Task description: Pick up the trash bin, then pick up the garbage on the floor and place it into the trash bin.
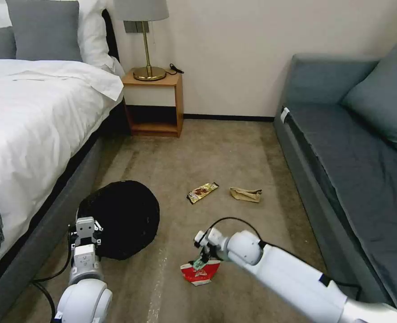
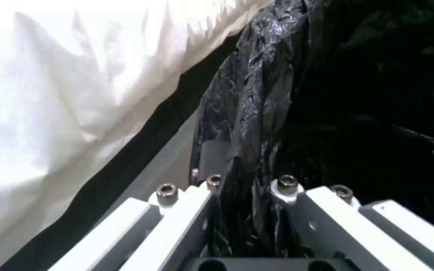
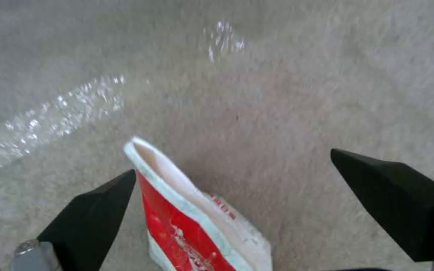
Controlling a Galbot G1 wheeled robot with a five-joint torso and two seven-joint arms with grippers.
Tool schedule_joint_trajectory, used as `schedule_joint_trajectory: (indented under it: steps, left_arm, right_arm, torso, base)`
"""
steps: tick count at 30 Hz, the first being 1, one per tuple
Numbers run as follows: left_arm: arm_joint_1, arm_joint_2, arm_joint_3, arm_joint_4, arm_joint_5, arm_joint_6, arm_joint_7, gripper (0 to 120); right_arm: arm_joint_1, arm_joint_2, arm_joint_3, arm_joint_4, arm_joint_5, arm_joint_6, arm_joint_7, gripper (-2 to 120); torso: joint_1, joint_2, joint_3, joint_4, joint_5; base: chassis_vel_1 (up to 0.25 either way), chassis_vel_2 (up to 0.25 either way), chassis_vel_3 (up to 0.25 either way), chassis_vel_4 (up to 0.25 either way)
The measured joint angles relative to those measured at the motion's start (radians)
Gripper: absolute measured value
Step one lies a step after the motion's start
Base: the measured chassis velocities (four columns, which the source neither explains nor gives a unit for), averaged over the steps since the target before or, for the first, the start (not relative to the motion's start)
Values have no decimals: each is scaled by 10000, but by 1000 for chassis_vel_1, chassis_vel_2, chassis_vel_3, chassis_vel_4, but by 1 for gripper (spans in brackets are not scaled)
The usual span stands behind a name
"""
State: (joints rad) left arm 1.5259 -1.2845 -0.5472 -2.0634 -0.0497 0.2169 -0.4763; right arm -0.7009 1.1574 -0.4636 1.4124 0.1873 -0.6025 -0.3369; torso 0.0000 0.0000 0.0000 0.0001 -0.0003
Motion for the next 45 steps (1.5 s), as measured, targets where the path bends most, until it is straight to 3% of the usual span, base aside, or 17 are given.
schedule_joint_trajectory:
  steps: [12,15,17,21,31,34,36,39,45]
  left_arm:
    - [35,80,-21,-66,3,-19,-24,1]
    - [53,61,-8,-47,35,-40,-29,1]
    - [57,56,-7,-30,43,-50,-30,1]
    - [144,48,-2,31,86,-116,-31,1]
    - [111,51,44,220,141,-180,-31,1]
    - [109,75,47,300,157,-197,-31,1]
    - [109,90,48,332,180,-214,-31,1]
    - [115,157,48,438,219,-262,-31,1]
    - [97,219,20,483,196,-278,-33,1]
  right_arm:
    - [-661,563,363,-1126,-808,550,90,99]
    - [-834,582,438,-1319,-1124,669,-114,87]
    - [-879,582,470,-1352,-1214,746,-217,85]
    - [-1073,584,736,-1399,-1465,1015,-721,65]
    - [-1132,705,953,-1440,-1502,1145,-895,33]
    - [-1199,792,1029,-1562,-1566,1287,-950,19]
    - [-1221,814,1038,-1604,-1597,1349,-954,16]
    - [-1283,865,1214,-1621,-1623,1466,-955,0]
    - [-1309,932,1620,-1521,-1597,1576,-1022,0]
  torso:
    - [0,0,0,-1,2]
    - [0,0,0,-1,2]
    - [0,0,0,-2,3]
    - [0,0,0,-2,2]
    - [0,0,0,-1,3]
    - [0,0,0,-1,3]
    - [0,0,0,-1,3]
    - [0,0,0,-1,3]
    - [0,0,0,-1,3]
  base:
    - [0,0,0,0]
    - [0,0,0,0]
    - [0,0,0,0]
    - [0,0,0,0]
    - [0,0,0,0]
    - [0,0,0,0]
    - [0,0,0,0]
    - [0,0,0,0]
    - [0,0,0,0]
